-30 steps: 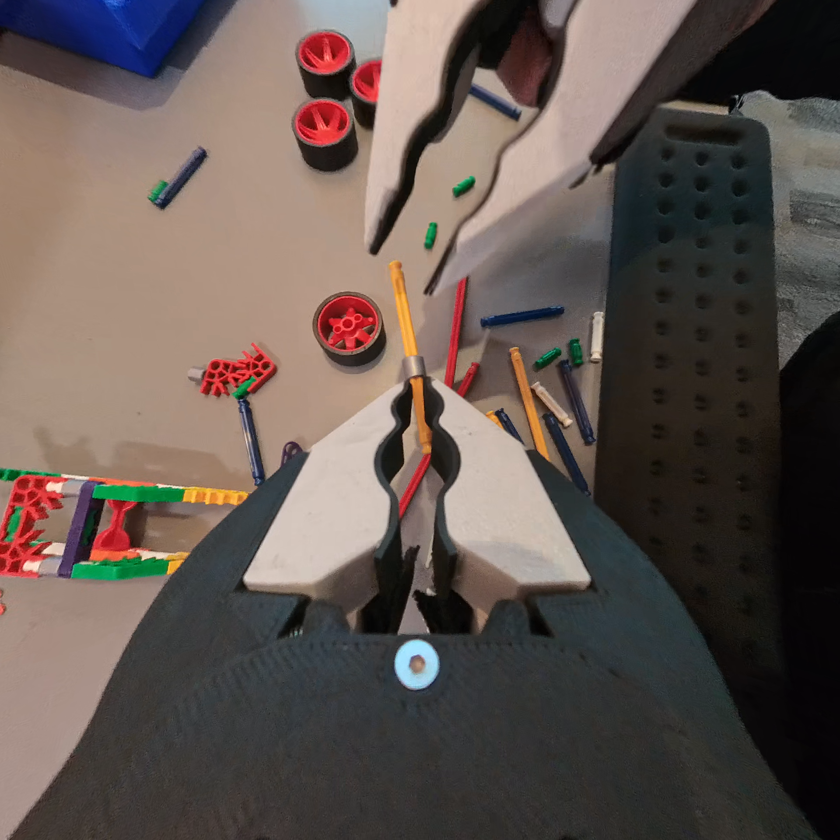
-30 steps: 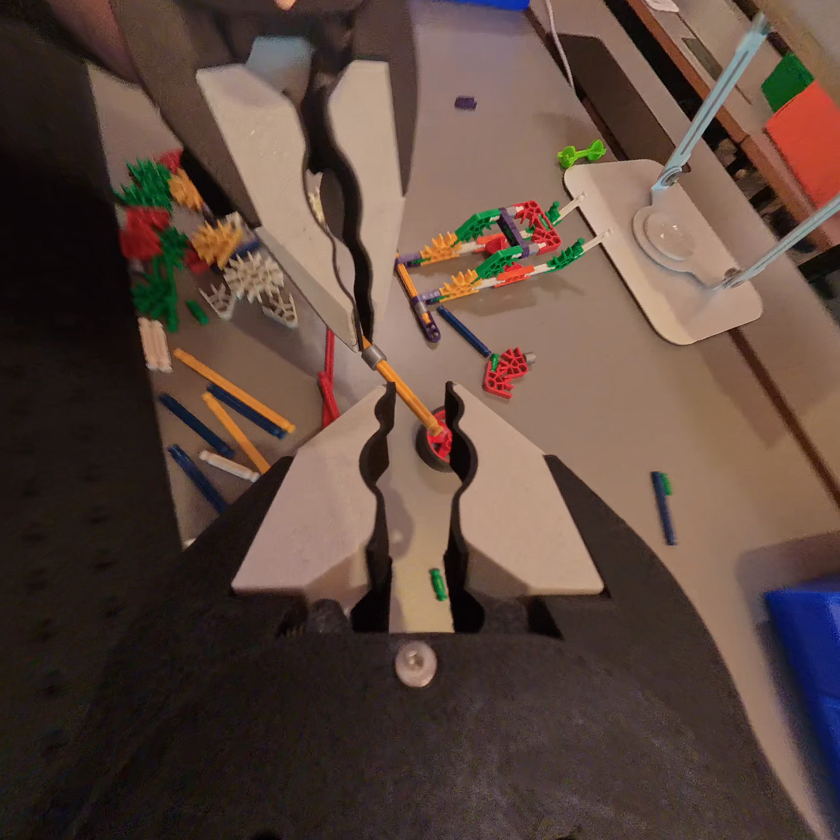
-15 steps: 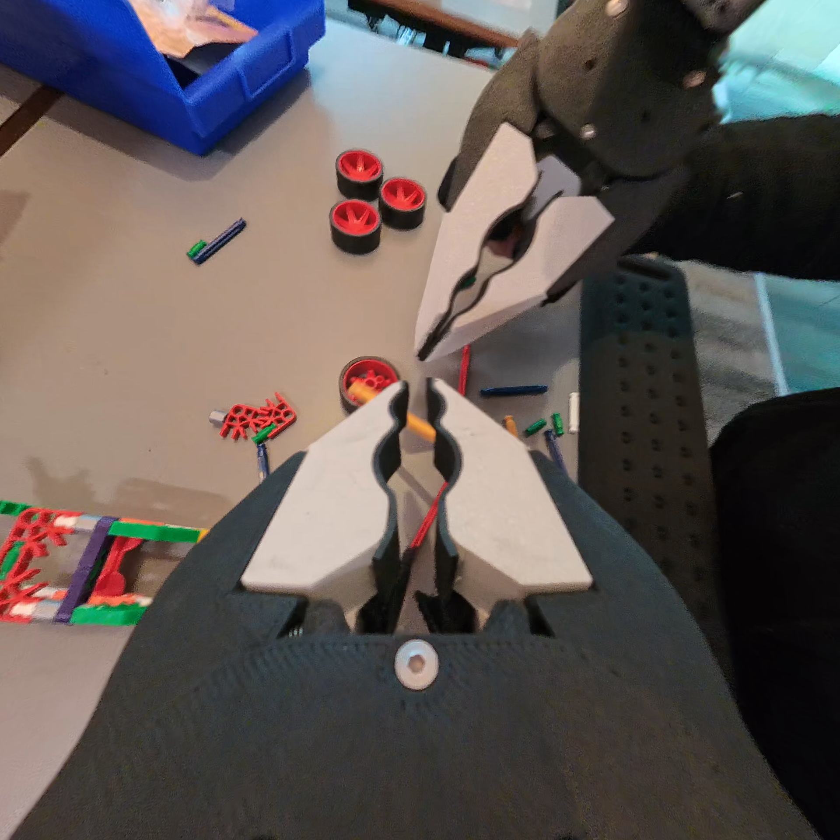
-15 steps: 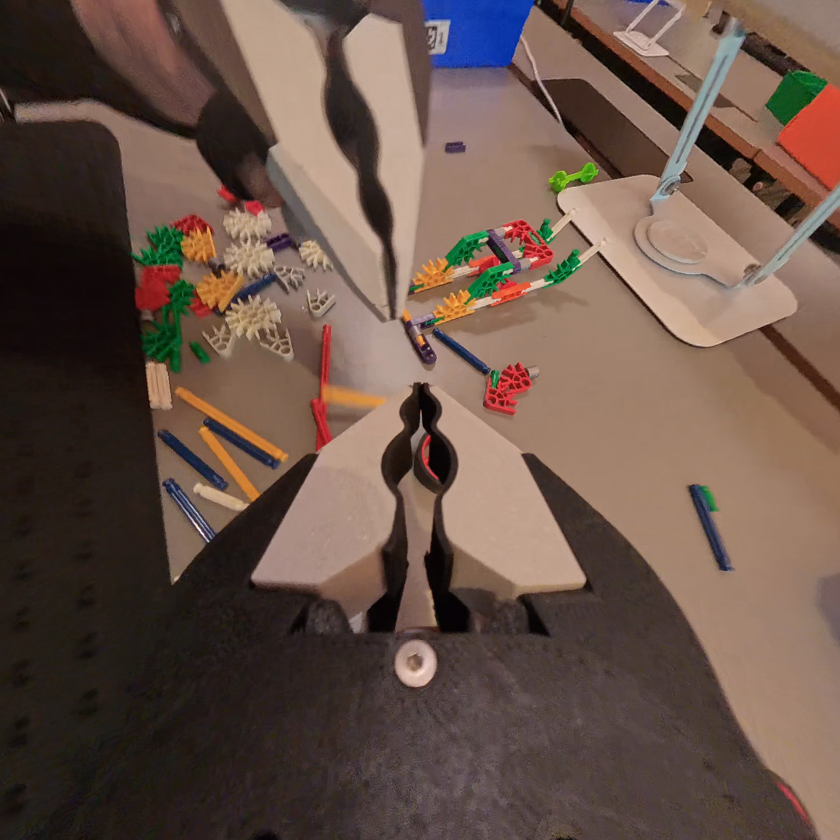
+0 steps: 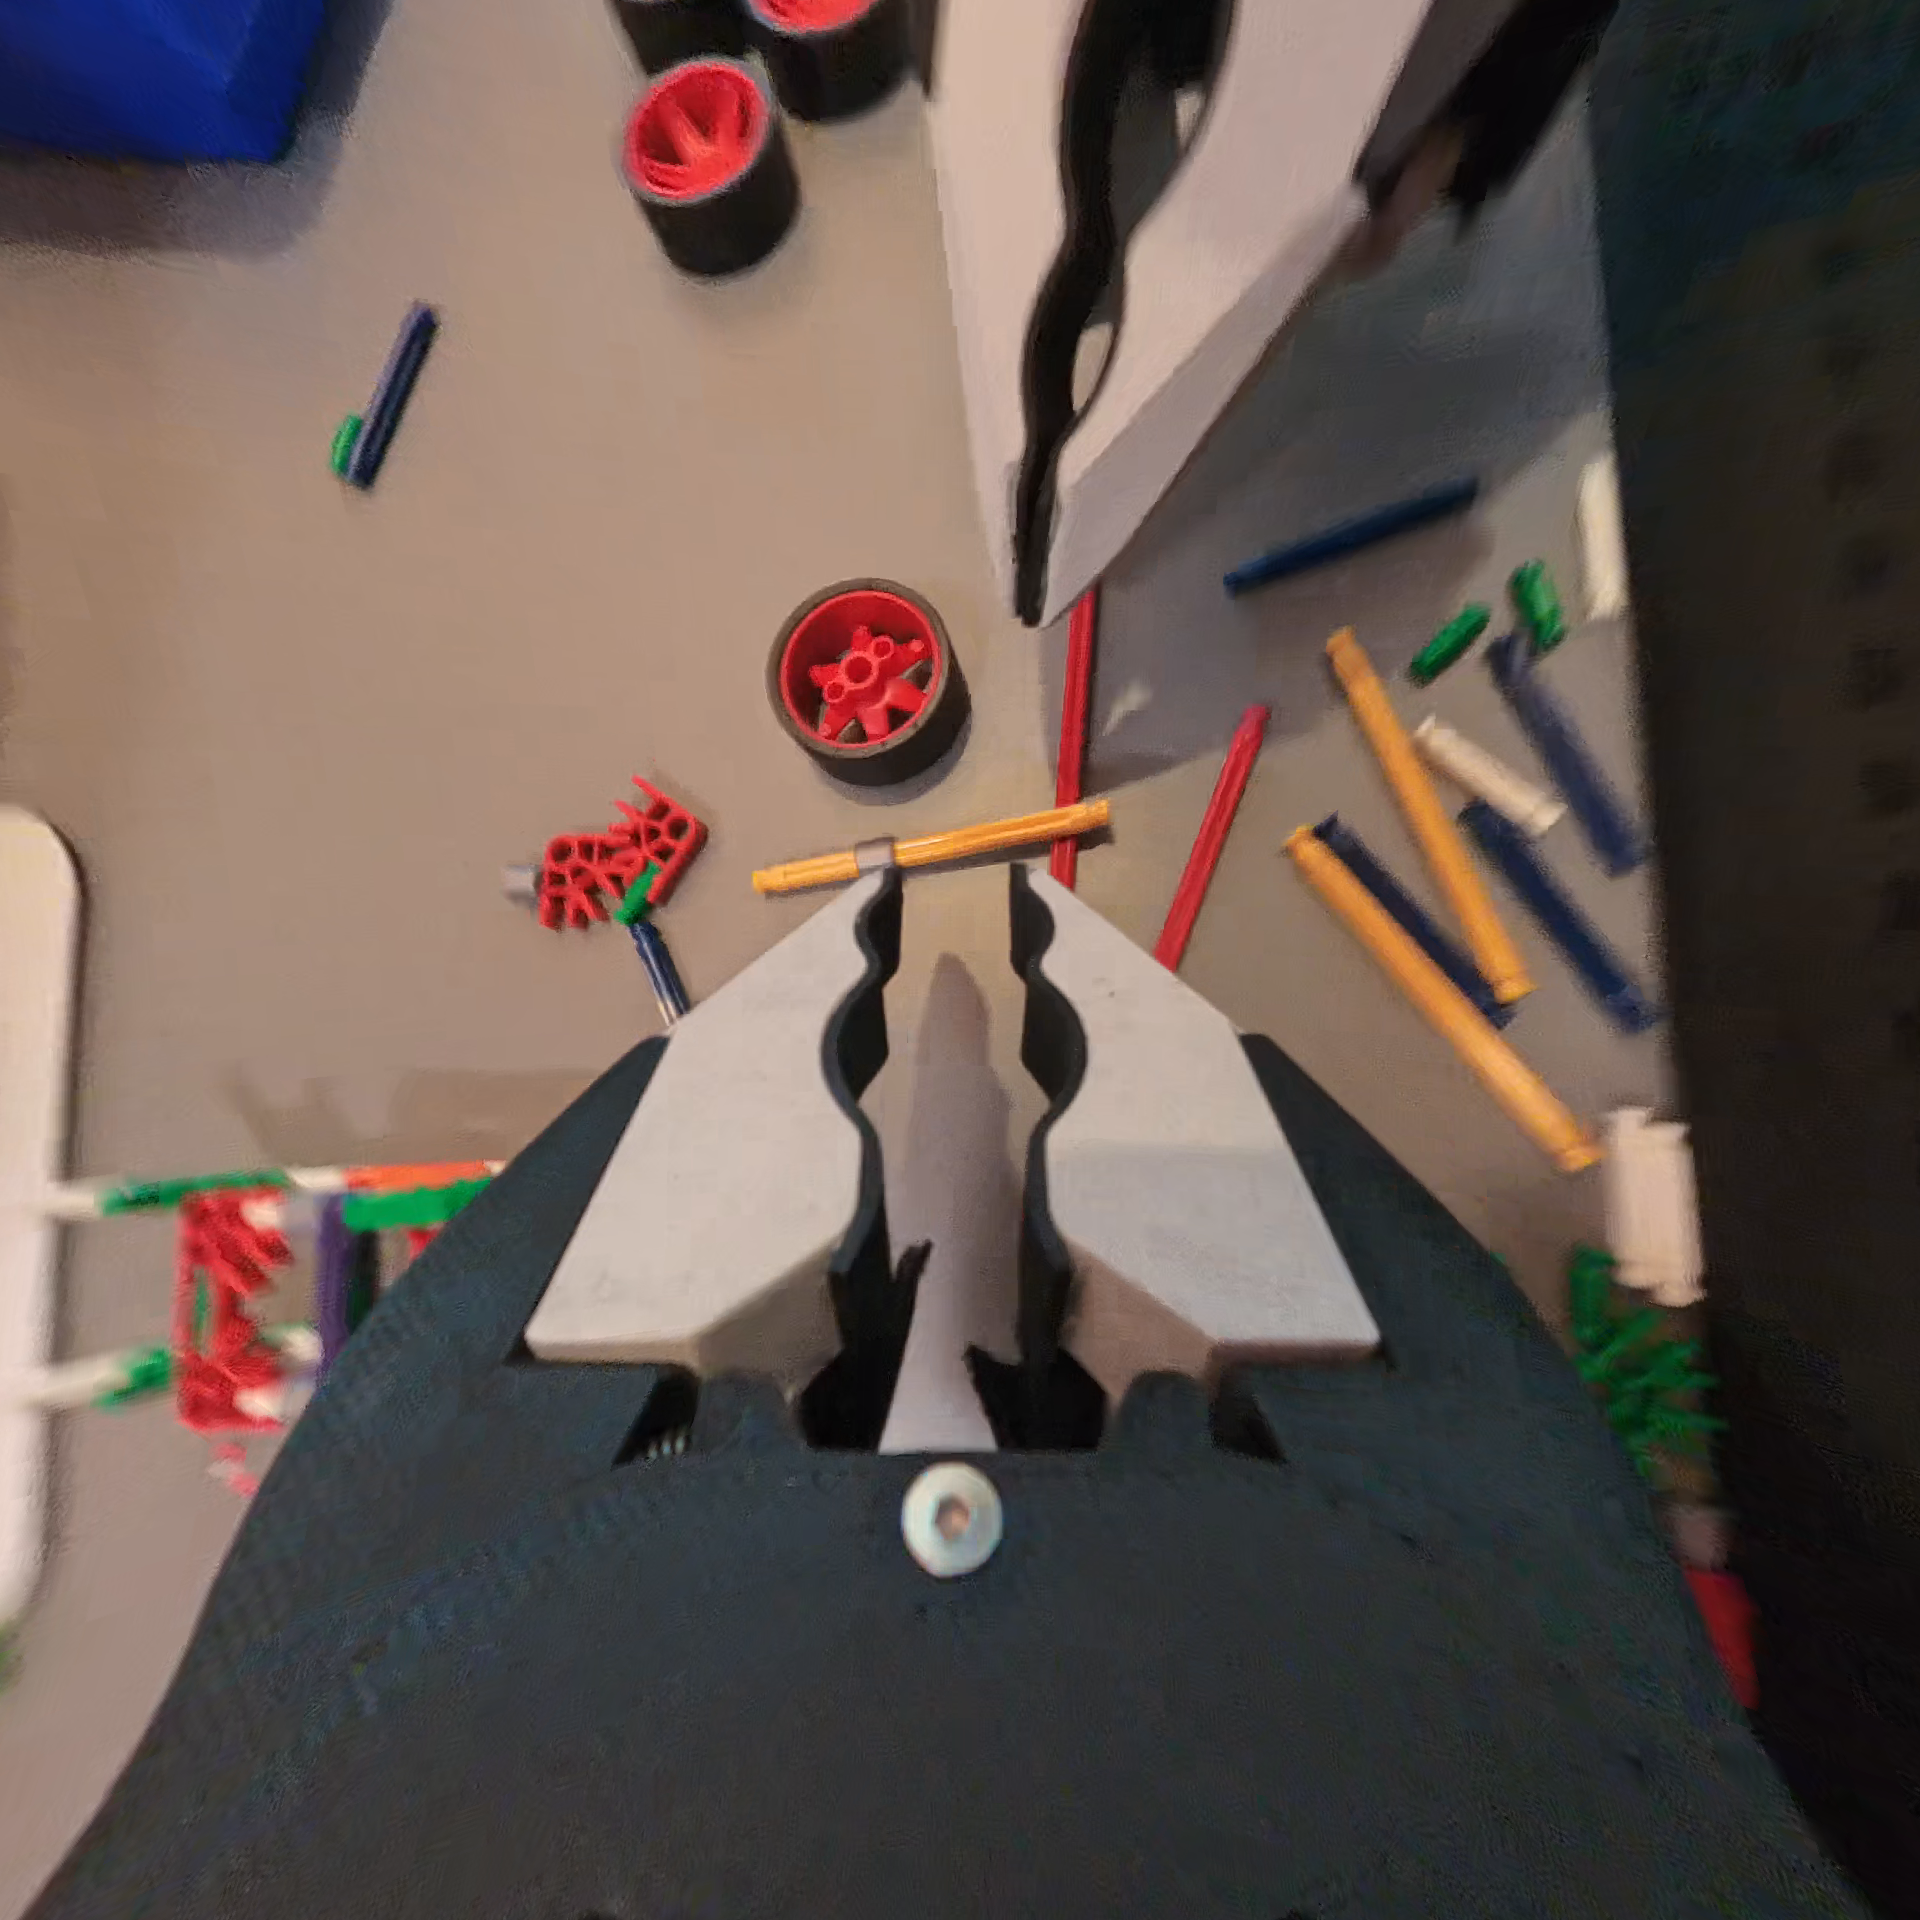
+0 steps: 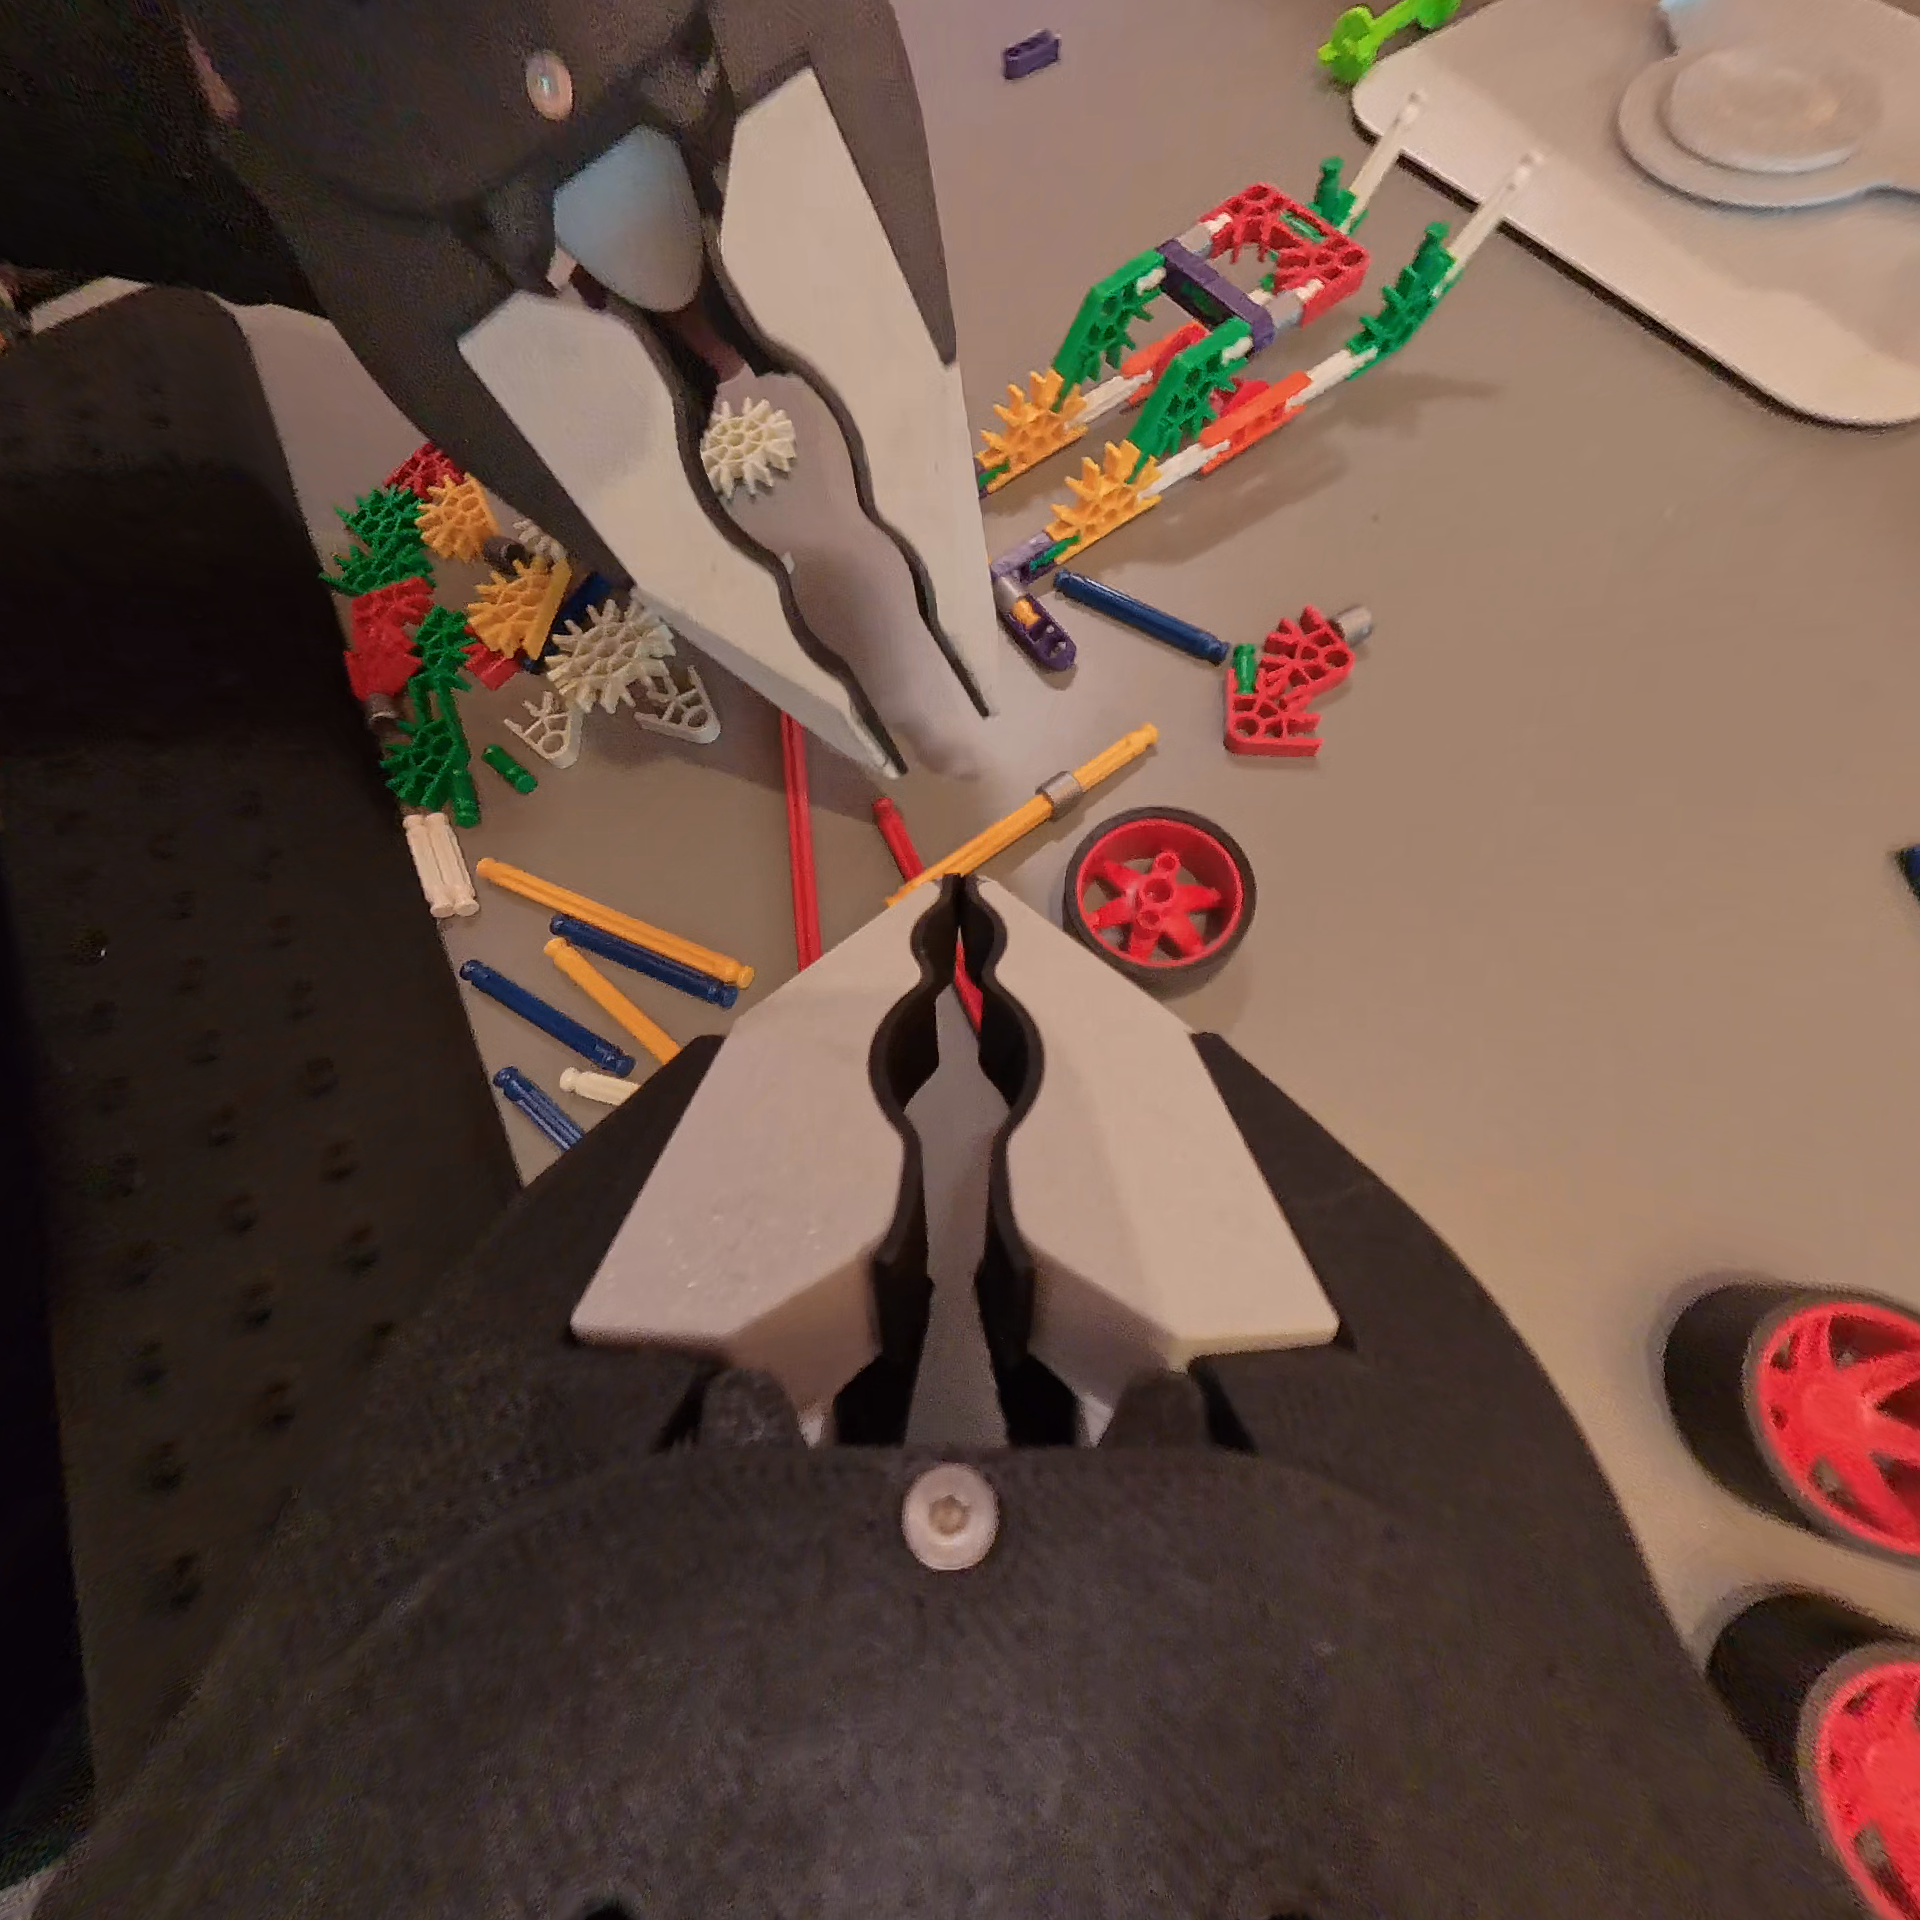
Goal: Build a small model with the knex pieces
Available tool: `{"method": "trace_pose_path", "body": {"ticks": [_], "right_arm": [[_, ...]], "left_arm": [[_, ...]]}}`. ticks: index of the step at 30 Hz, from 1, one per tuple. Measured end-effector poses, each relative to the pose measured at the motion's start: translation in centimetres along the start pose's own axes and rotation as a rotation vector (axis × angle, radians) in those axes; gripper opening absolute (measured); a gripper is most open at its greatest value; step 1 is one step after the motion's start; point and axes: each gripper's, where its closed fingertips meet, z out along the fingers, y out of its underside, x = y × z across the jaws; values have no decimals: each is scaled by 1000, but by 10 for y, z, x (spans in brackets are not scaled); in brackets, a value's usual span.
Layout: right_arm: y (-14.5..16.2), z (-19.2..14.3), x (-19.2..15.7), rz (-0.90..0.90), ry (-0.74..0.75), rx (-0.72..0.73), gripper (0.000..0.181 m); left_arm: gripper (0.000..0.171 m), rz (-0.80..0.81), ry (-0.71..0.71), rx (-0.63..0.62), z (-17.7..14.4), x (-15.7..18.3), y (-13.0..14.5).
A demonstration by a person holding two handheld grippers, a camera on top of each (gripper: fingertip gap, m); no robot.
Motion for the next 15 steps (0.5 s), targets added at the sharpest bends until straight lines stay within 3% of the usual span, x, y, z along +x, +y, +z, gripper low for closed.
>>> {"method": "trace_pose_path", "body": {"ticks": [3,7,11,15], "right_arm": [[5,-4,-3,48,6,28,0],[8,-9,-5,66,25,57,0],[12,-16,-2,89,55,82,0],[14,-22,-1,108,68,110,0]], "left_arm": [[19,290,11,-132,15,-7,7],[22,479,113,-185,23,-10,6],[21,554,230,-232,35,1,13],[4,536,299,-235,39,5,13]]}}
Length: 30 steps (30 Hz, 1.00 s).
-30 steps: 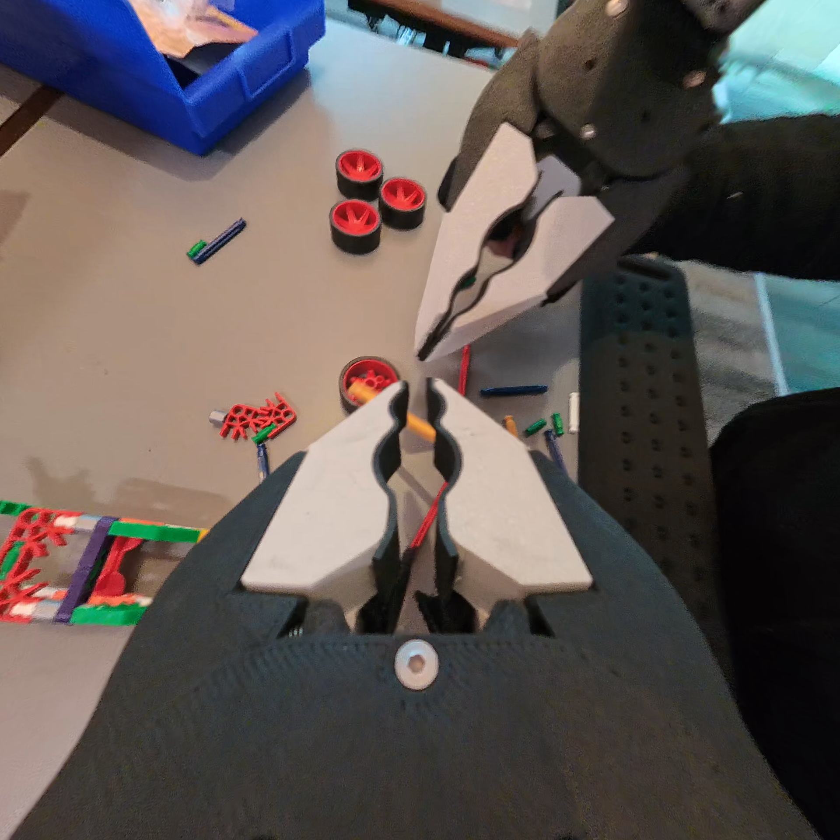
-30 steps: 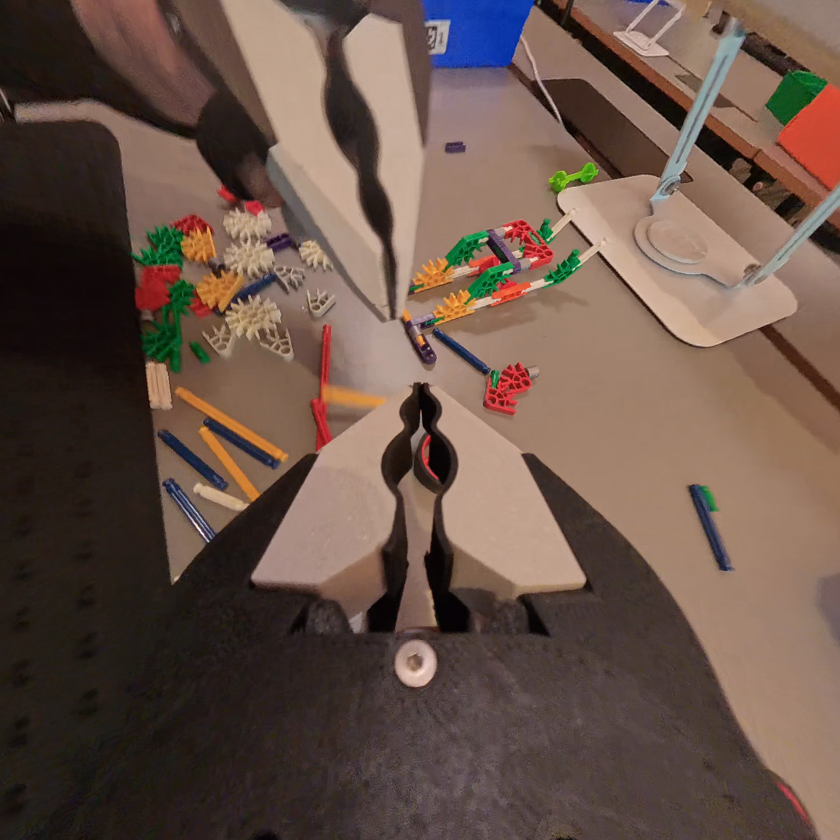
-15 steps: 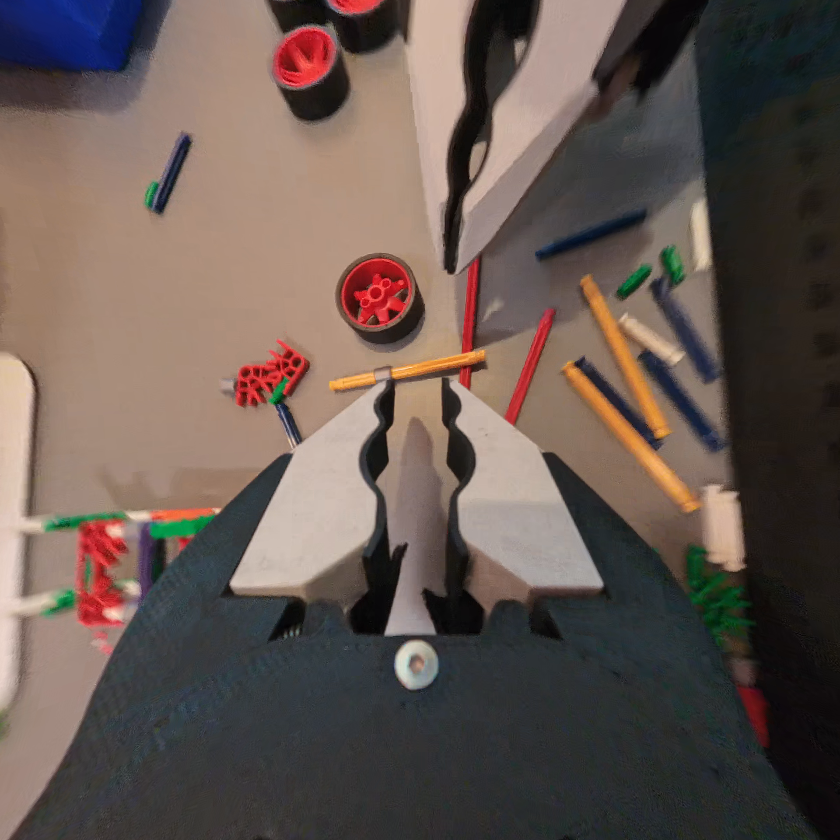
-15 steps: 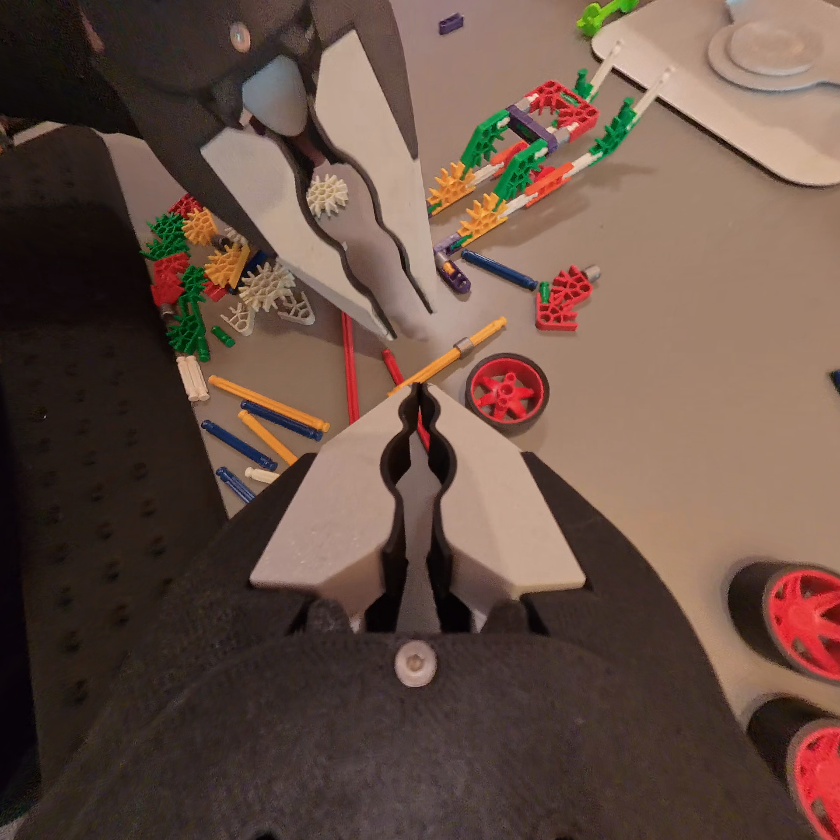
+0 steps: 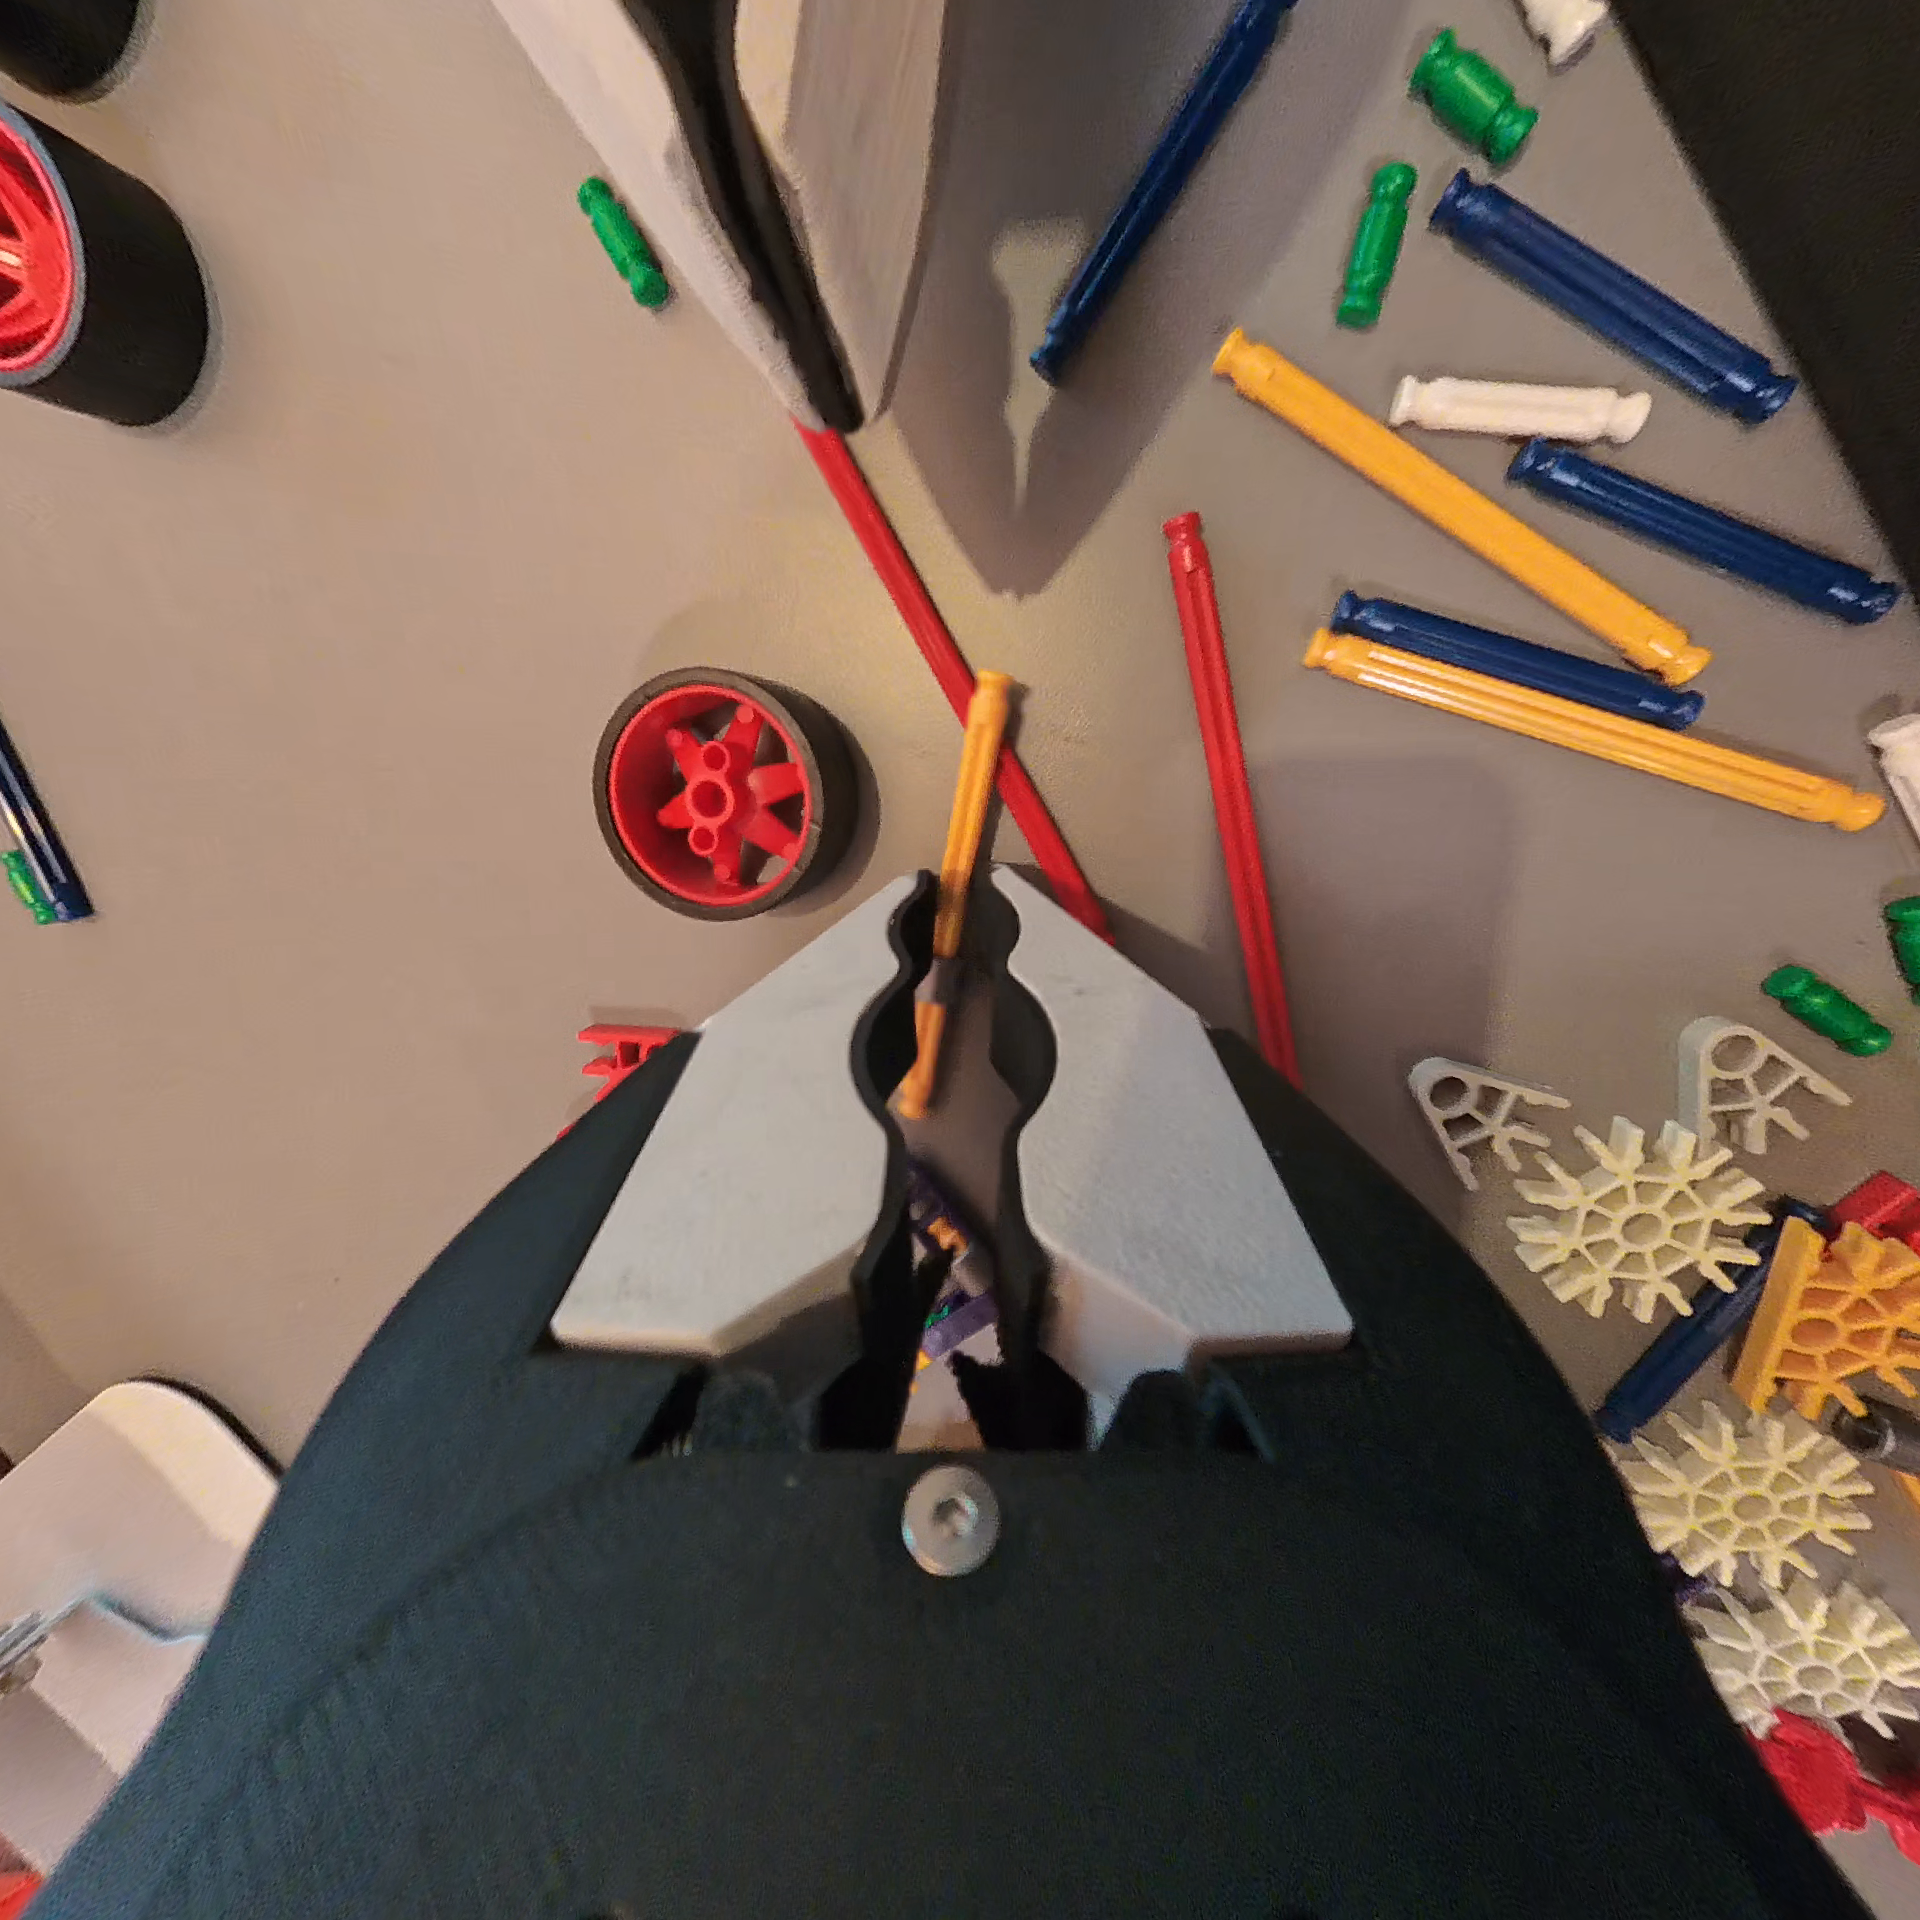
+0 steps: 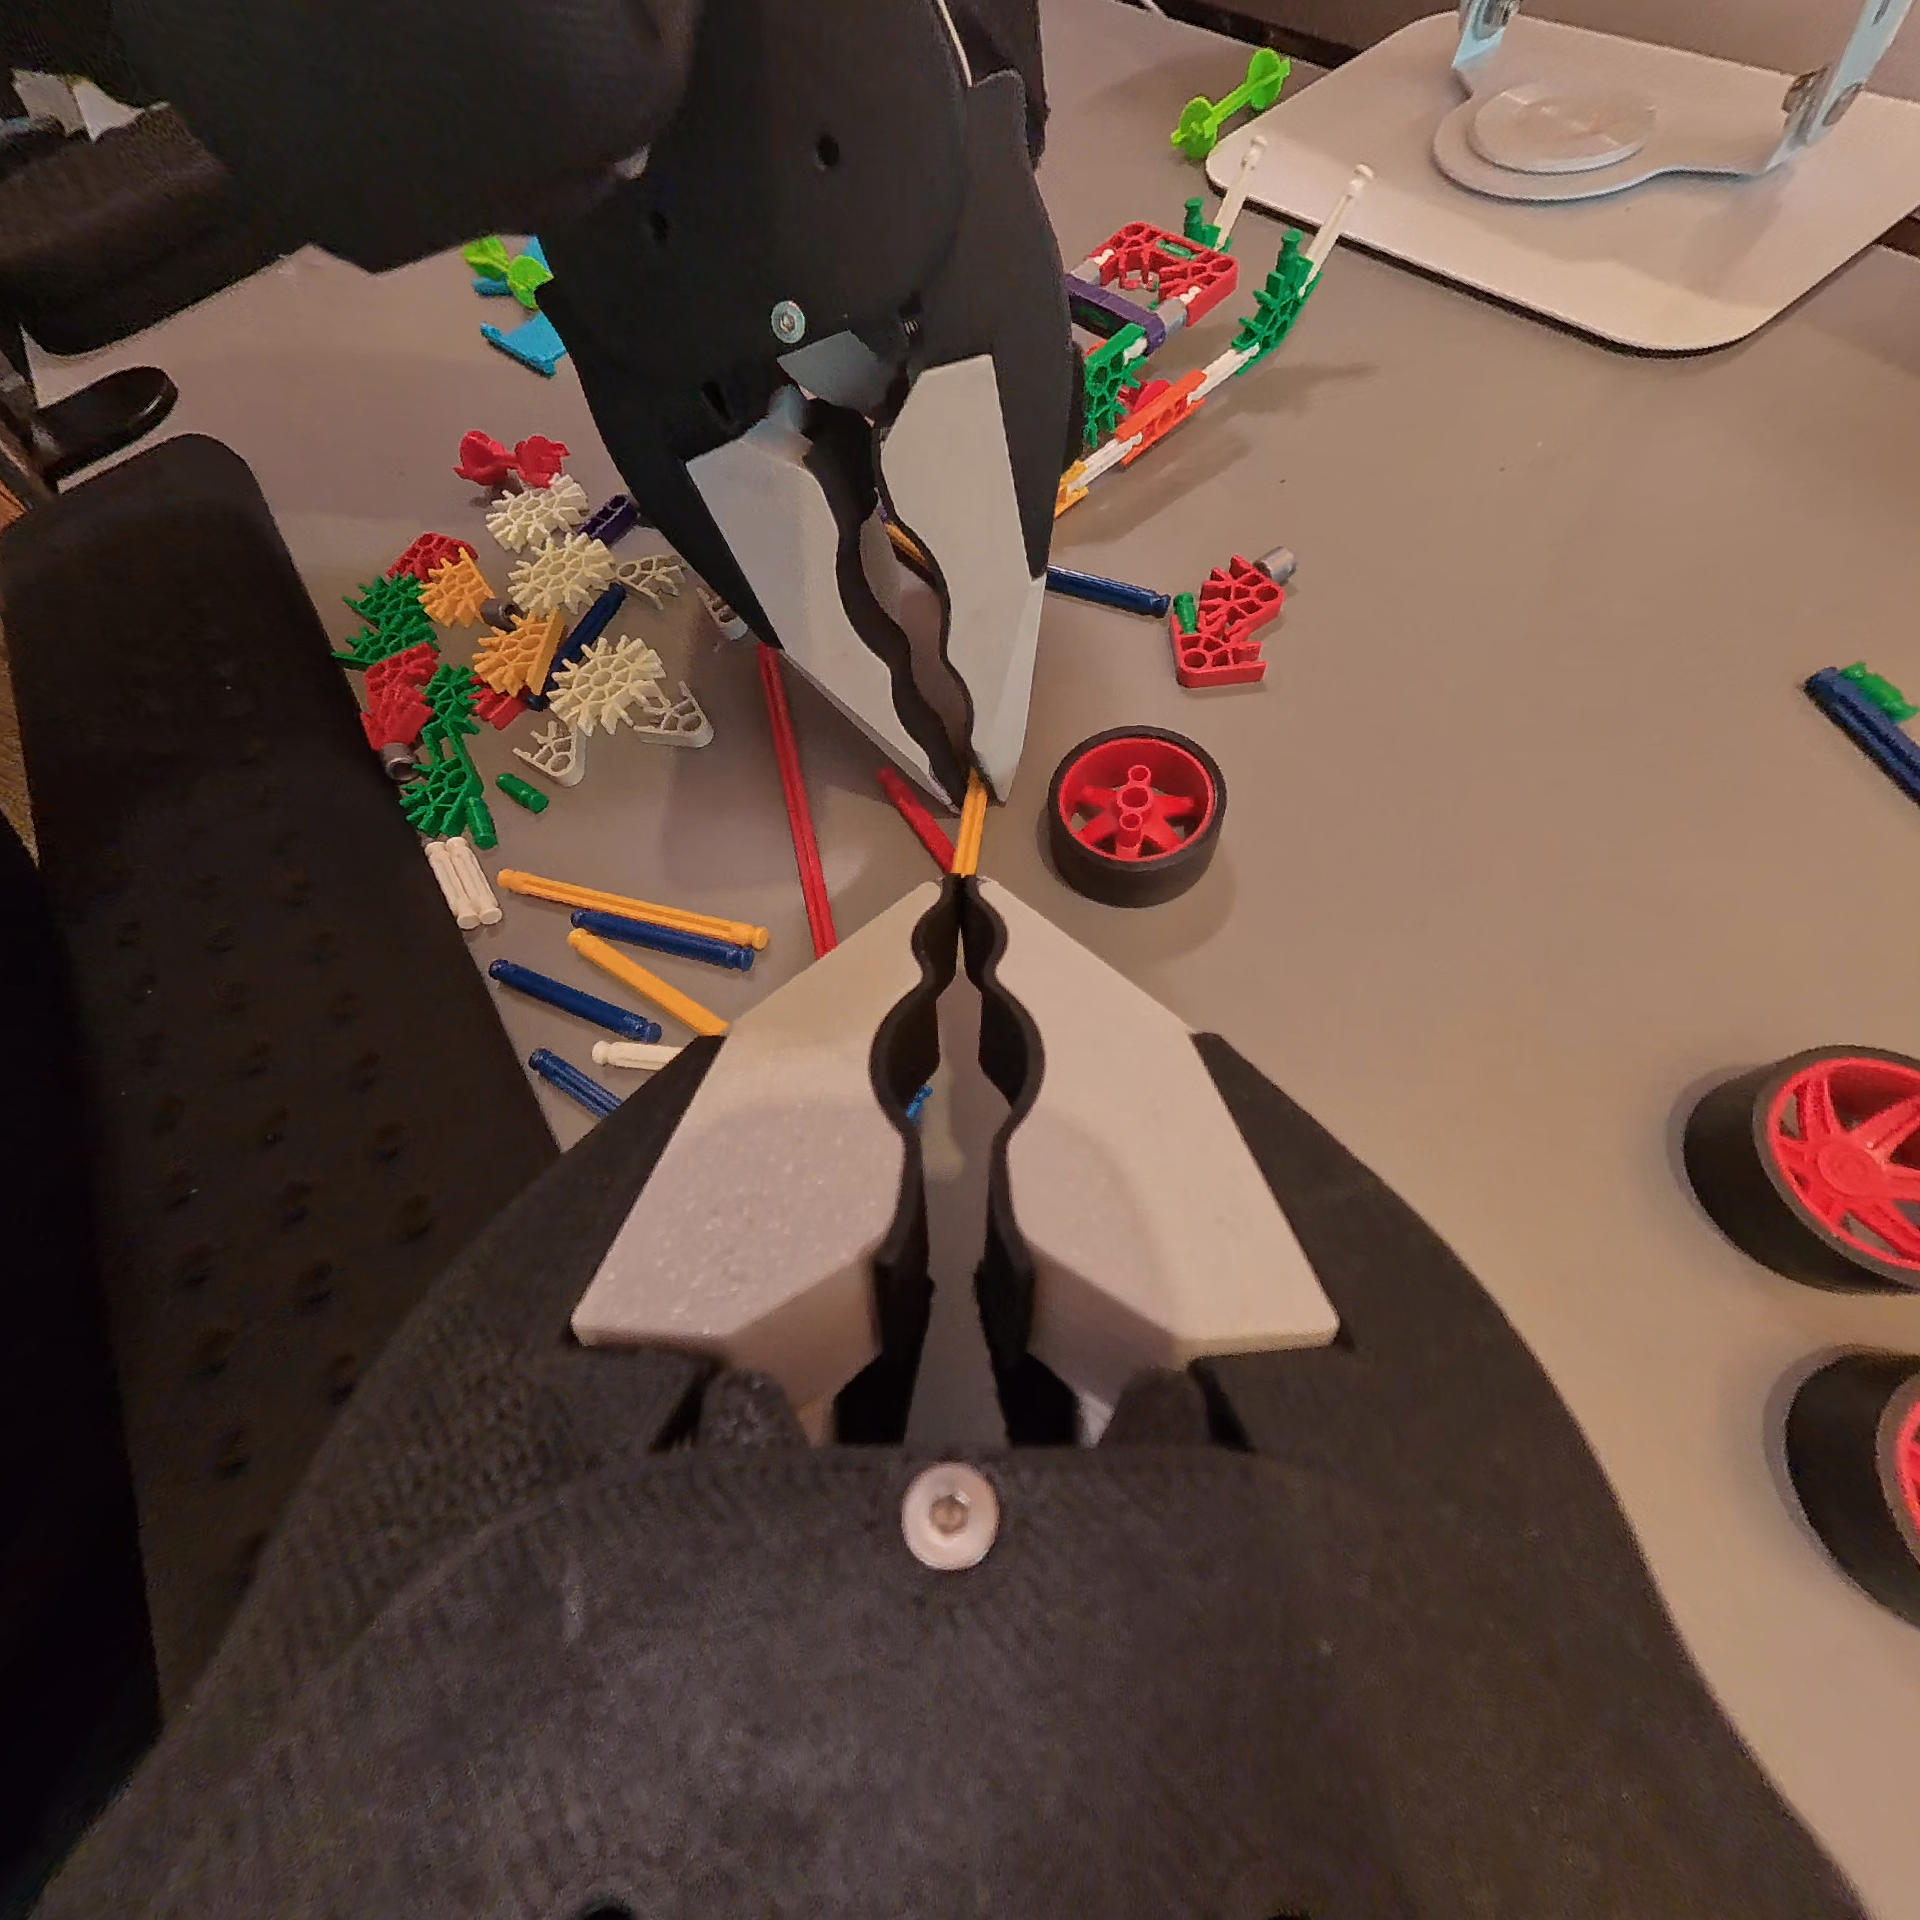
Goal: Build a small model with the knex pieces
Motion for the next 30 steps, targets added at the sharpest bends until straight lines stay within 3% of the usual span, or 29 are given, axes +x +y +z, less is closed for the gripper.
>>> {"method": "trace_pose_path", "body": {"ticks": [4,9,11,17,27,30], "right_arm": [[-2,1,1,42,-15,20,0],[2,13,13,147,8,-22,28],[0,18,9,200,-39,-16,30],[-18,20,2,335,-142,94,5],[-37,-4,9,379,-154,252,3],[-40,-11,15,349,-131,237,3]], "left_arm": [[2,-64,5,60,1,-2,-3],[2,-168,-3,180,-7,-7,-12],[1,-190,-14,213,-15,-10,-19],[1,-198,-56,269,-37,-15,-41],[2,-178,-111,276,-56,-31,-61],[17,-223,-123,277,-58,-37,-57]]}}
